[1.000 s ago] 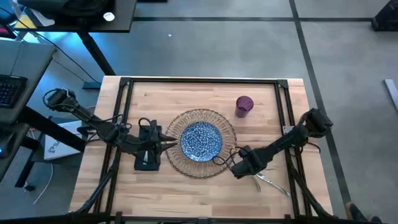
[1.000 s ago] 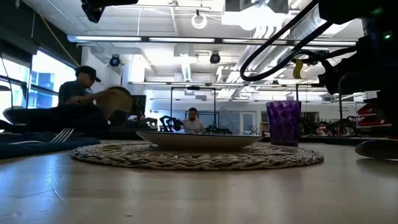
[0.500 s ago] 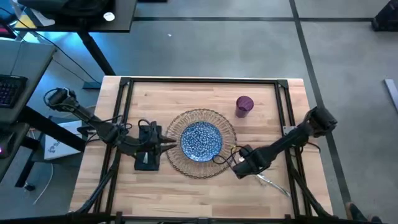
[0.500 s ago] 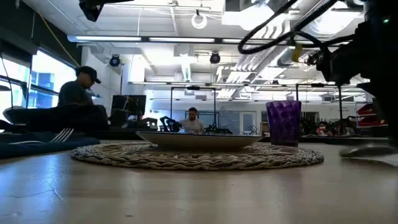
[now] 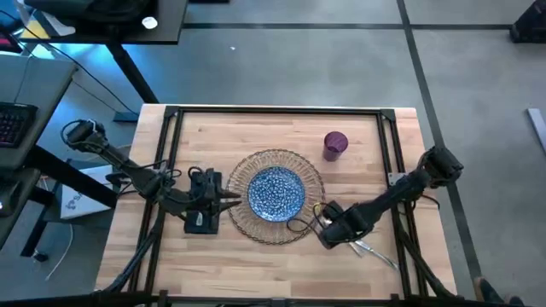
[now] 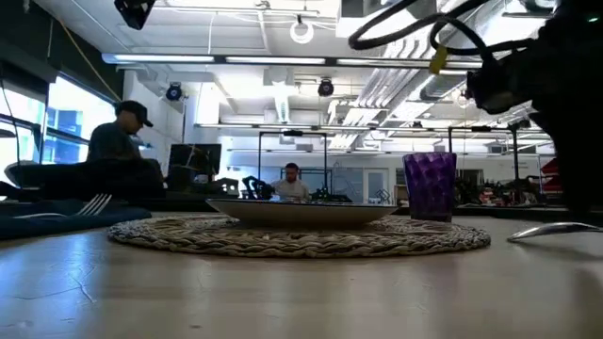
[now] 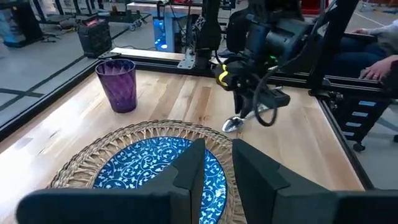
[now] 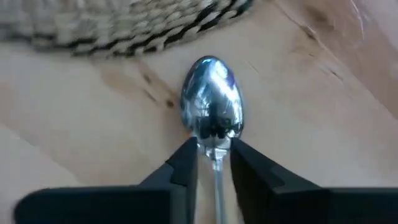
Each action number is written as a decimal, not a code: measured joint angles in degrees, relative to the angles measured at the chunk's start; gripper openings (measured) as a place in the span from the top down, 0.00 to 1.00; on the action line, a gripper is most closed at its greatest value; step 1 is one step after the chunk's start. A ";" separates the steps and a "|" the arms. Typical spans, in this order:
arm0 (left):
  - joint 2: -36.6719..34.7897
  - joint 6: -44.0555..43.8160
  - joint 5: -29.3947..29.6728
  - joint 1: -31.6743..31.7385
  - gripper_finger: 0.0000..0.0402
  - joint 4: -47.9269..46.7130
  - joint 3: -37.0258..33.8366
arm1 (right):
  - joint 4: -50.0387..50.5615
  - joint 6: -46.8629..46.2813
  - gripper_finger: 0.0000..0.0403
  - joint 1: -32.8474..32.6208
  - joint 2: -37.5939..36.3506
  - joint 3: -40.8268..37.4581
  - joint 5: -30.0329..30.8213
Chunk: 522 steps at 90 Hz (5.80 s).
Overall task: Set table place
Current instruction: Move the silver spoon to the right of table mat on the table
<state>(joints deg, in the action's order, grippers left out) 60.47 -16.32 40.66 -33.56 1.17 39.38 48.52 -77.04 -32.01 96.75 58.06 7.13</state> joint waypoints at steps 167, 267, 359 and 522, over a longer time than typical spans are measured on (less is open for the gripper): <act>0.02 -0.04 2.13 0.02 0.84 0.97 0.00 | 7.65 -11.09 1.00 -7.66 4.19 -1.54 20.09; 0.02 3.52 2.14 -5.05 0.84 1.75 0.00 | -7.40 -42.92 0.94 -1.53 -22.64 -34.98 23.57; 0.02 2.97 2.19 -5.05 0.84 1.75 0.00 | 6.91 -38.05 0.62 -1.46 -22.01 -24.06 5.64; 0.02 2.49 0.40 -6.03 0.84 1.71 0.00 | 5.75 -30.74 1.00 10.38 -14.73 -22.18 2.96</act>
<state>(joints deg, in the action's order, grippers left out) 60.49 -13.82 41.06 -39.59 2.88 39.38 54.27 -107.77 -21.63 82.02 35.88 10.09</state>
